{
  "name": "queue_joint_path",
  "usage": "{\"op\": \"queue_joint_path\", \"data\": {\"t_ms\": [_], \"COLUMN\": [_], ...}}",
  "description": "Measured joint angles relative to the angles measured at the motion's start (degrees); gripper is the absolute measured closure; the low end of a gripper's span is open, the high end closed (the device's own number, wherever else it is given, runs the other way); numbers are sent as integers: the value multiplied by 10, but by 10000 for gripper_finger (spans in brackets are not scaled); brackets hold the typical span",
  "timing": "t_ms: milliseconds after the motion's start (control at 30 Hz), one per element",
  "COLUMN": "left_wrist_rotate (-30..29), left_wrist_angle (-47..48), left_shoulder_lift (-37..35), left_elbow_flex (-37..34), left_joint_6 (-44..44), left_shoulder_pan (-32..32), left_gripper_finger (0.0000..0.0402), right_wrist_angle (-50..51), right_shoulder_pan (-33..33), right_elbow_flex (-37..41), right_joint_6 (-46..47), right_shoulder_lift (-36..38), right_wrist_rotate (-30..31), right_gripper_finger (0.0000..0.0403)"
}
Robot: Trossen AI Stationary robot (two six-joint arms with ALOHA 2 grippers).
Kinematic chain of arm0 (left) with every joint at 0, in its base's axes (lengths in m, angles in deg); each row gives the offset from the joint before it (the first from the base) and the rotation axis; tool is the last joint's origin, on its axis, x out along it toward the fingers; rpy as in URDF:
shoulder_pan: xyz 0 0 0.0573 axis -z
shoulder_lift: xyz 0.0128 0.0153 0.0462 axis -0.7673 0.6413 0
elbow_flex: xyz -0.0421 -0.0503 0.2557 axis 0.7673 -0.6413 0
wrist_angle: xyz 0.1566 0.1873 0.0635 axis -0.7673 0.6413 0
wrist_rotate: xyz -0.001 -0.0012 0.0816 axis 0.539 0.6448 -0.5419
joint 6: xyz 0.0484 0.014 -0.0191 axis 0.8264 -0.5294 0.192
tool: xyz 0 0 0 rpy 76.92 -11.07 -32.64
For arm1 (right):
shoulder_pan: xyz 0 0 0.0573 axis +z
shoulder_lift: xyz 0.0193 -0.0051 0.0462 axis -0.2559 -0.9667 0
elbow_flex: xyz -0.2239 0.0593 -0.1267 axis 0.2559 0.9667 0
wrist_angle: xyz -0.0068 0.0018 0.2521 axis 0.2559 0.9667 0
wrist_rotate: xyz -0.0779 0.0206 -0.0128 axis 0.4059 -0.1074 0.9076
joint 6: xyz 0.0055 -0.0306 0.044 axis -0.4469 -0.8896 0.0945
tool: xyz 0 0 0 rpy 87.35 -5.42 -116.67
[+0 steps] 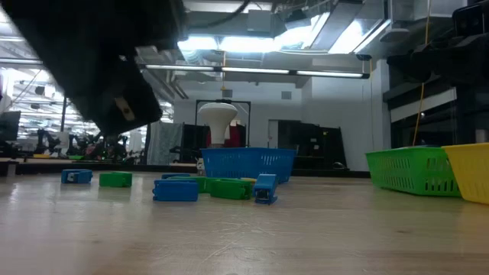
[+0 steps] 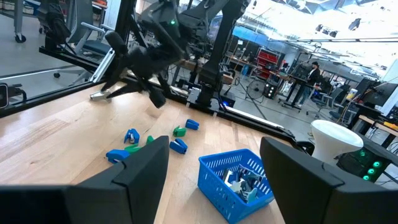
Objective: Pick and place Stapler, Stapler remover, tape
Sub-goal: Put the light gray stapler remover into the blue bin
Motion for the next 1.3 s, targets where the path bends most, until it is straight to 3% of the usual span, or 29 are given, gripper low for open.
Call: {"op": "queue_joint_path", "data": {"t_ms": [233, 433, 600, 933, 1300], "left_wrist_rotate": [-16, -81, -133, -100, -106], "left_wrist_angle": [54, 53, 50, 85, 103], "left_shoulder_lift": [0, 0, 0, 0, 0], "left_elbow_flex": [0, 0, 0, 0, 0], "left_joint_6": [111, 164, 151, 71, 97], "left_shoulder_pan": [51, 87, 108, 155, 172], "left_gripper_finger": [336, 336, 334, 332, 334], "right_wrist_angle": [0, 0, 0, 0, 0], "right_shoulder_pan": [0, 0, 0, 0, 0], "right_elbow_flex": [0, 0, 0, 0, 0], "right_joint_6": [0, 0, 0, 0, 0], "right_shoulder_lift": [0, 0, 0, 0, 0], "right_wrist_rotate": [0, 0, 0, 0, 0], "right_gripper_finger": [143, 144, 144, 144, 144]}}
